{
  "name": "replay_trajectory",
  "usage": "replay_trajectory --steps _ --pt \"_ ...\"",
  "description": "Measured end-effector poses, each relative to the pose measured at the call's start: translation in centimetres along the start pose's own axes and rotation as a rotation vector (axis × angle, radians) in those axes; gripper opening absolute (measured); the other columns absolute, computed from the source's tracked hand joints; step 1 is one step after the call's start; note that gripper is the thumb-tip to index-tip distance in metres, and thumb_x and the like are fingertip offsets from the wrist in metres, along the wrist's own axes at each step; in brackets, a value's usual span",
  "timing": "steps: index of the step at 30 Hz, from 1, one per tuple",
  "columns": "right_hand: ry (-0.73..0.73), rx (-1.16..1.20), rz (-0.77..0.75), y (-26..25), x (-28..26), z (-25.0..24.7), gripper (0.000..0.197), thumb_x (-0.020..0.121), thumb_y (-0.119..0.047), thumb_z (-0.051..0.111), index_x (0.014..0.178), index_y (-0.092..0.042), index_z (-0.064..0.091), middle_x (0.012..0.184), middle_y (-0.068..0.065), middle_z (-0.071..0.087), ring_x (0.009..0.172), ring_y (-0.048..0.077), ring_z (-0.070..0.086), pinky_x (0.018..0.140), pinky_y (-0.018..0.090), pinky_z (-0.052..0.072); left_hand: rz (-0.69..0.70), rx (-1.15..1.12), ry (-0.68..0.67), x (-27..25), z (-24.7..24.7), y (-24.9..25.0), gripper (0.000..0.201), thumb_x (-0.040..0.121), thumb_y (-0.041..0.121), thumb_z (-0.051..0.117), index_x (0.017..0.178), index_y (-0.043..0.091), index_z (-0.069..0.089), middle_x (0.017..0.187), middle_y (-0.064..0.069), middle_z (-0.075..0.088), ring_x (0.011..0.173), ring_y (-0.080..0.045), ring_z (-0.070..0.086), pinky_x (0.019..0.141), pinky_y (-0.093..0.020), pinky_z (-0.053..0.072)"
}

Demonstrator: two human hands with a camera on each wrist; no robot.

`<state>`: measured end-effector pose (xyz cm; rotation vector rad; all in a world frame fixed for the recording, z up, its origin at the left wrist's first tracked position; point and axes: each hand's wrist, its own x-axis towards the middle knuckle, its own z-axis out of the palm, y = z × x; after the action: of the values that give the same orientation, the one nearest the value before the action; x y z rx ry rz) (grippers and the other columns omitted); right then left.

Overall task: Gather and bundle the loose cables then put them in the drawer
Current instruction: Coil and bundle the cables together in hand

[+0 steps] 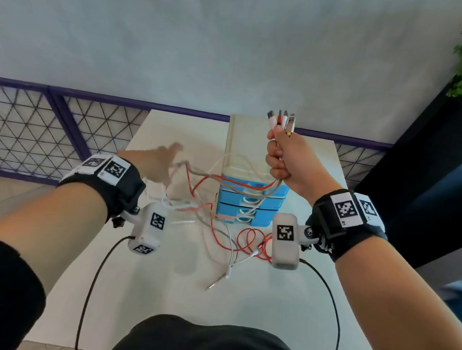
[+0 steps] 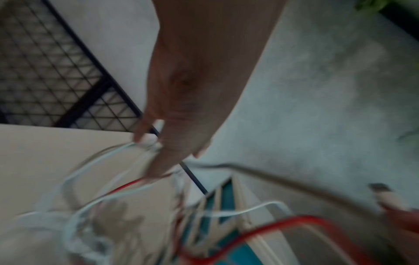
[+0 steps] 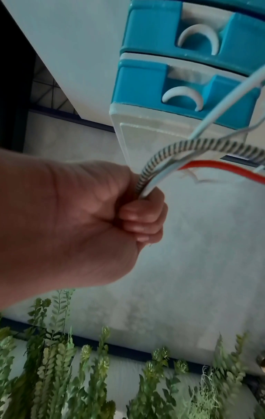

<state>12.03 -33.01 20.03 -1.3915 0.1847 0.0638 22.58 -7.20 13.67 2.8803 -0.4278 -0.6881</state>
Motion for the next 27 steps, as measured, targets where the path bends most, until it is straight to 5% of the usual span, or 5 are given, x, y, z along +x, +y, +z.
replay_trajectory --steps 8,13,18,22,27 --pt "0.054 -0.016 -0.131 1.5 0.2 2.0 0.024 0.105 -0.026 0.032 0.091 -0.011 0.045 0.055 0.000 0.050 0.038 0.015 0.049 0.042 0.024 0.044 0.490 -0.540 0.108 -5.1 0.3 9.4 0.044 0.095 0.050 0.039 0.123 0.021 0.057 0.131 0.001 0.057 0.122 -0.016 0.051 0.109 -0.036 0.033" --pt "0.130 -0.095 -0.284 1.0 0.4 2.3 0.027 0.105 -0.025 0.029 0.087 -0.013 0.045 0.062 0.002 0.070 0.063 0.016 0.069 0.067 0.022 0.051 0.559 -0.250 0.132 -6.9 2.6 12.4 0.018 0.092 0.048 0.048 0.094 0.030 0.043 0.103 0.010 0.057 0.113 -0.016 0.053 0.118 -0.053 -0.008" --pt "0.091 0.366 -0.216 0.9 0.2 2.3 0.023 0.104 -0.026 0.034 0.089 -0.012 0.044 0.050 -0.002 0.043 0.039 0.014 0.044 0.042 0.024 0.041 0.662 -0.361 0.313 -6.6 3.0 11.9 0.024 0.096 0.036 0.045 0.085 0.015 0.050 0.072 -0.002 0.057 0.069 -0.020 0.053 0.085 -0.044 0.044" --pt "0.092 0.443 -0.196 0.7 0.3 1.9 0.027 0.105 -0.028 0.034 0.084 -0.016 0.046 0.049 -0.008 0.031 0.036 0.005 0.023 0.033 0.016 0.019 0.601 -0.417 0.190 -5.9 2.2 11.0 0.038 0.090 0.041 0.056 0.072 0.008 0.048 0.060 -0.001 0.047 0.050 -0.006 0.043 0.051 -0.021 0.032" --pt "0.136 0.494 -0.198 -0.3 0.6 -0.2 0.029 0.104 -0.029 0.035 0.081 -0.017 0.048 0.047 -0.009 0.032 0.035 0.004 0.023 0.032 0.016 0.018 0.495 -0.708 -0.086 -5.1 2.7 7.4 0.043 0.093 0.039 0.047 0.087 -0.003 0.056 0.059 -0.002 0.051 0.052 -0.009 0.053 0.060 -0.018 0.045"
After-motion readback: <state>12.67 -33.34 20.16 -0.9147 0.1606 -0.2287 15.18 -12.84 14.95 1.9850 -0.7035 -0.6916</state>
